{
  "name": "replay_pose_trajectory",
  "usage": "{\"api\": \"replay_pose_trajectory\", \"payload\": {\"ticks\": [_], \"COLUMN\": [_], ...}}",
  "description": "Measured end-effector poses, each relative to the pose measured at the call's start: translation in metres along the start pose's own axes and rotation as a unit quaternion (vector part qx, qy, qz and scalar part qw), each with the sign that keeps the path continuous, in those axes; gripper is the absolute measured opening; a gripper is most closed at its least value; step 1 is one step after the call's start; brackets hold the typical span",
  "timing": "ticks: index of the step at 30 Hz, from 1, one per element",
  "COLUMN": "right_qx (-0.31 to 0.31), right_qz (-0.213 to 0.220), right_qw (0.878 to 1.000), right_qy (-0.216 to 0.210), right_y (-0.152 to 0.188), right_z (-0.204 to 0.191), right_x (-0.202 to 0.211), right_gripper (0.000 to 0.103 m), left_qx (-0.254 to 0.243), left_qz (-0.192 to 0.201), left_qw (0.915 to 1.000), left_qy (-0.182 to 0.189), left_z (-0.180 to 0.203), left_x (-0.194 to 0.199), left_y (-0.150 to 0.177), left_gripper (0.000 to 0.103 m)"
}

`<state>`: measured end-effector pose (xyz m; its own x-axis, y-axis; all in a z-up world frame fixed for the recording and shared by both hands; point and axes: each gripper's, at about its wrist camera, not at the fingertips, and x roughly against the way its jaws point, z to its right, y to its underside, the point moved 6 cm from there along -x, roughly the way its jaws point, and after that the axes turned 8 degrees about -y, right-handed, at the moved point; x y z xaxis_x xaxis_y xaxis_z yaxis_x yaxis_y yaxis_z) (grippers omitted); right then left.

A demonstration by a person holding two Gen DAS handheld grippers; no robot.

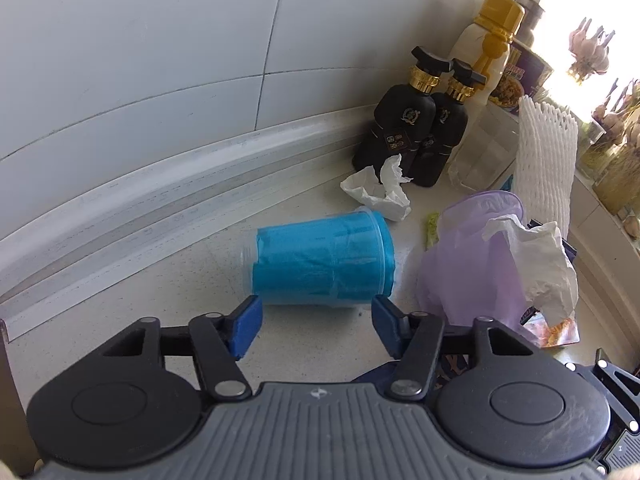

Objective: Collect trash
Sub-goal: 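Move the left gripper up to the countertop toward the blue plastic cup, then grasp the blue plastic cup with the left gripper while the right gripper grasps the purple glove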

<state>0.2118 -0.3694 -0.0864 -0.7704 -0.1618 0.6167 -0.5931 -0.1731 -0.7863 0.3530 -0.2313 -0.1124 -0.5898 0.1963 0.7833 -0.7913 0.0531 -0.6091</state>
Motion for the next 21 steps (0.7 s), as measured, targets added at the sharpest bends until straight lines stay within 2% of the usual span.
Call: {"api": "replay_pose_trajectory", "payload": {"ticks": [3,5,9,12,14,17,21], "right_qx": [-0.007,-0.013,-0.023,-0.034,-0.04,-0.047,-0.065], "right_qz": [-0.001,0.002,0.018,0.036,0.053,0.079,0.112], "right_qw": [1.0,1.0,1.0,0.999,0.998,0.996,0.991], "right_qy": [0.0,-0.003,-0.003,-0.005,-0.009,-0.011,-0.02], "right_y": [0.003,0.003,0.0,-0.007,-0.014,-0.025,-0.042], "right_z": [0.001,0.002,0.005,0.009,0.011,0.014,0.02], "right_x": [0.001,0.004,0.015,0.027,0.038,0.054,0.075], "right_gripper": [0.002,0.0,0.0,0.0,0.0,0.0,0.0], "left_qx": [-0.004,-0.007,-0.015,-0.039,-0.063,-0.113,-0.199], "left_qz": [-0.002,-0.005,-0.004,0.014,0.034,0.067,0.091], "left_qw": [1.0,0.9999,0.9999,0.9991,0.9972,0.9909,0.9754], "left_qy": [-0.004,-0.01,-0.002,0.009,0.019,0.03,0.025], "left_z": [-0.002,-0.004,-0.006,-0.005,-0.003,0.002,0.013], "left_x": [-0.001,-0.003,-0.001,0.006,0.011,0.017,0.012], "left_y": [0.0,0.001,0.001,0.0,-0.003,-0.01,-0.022], "left_gripper": [0.032,0.017,0.016,0.037,0.061,0.076,0.084]}}
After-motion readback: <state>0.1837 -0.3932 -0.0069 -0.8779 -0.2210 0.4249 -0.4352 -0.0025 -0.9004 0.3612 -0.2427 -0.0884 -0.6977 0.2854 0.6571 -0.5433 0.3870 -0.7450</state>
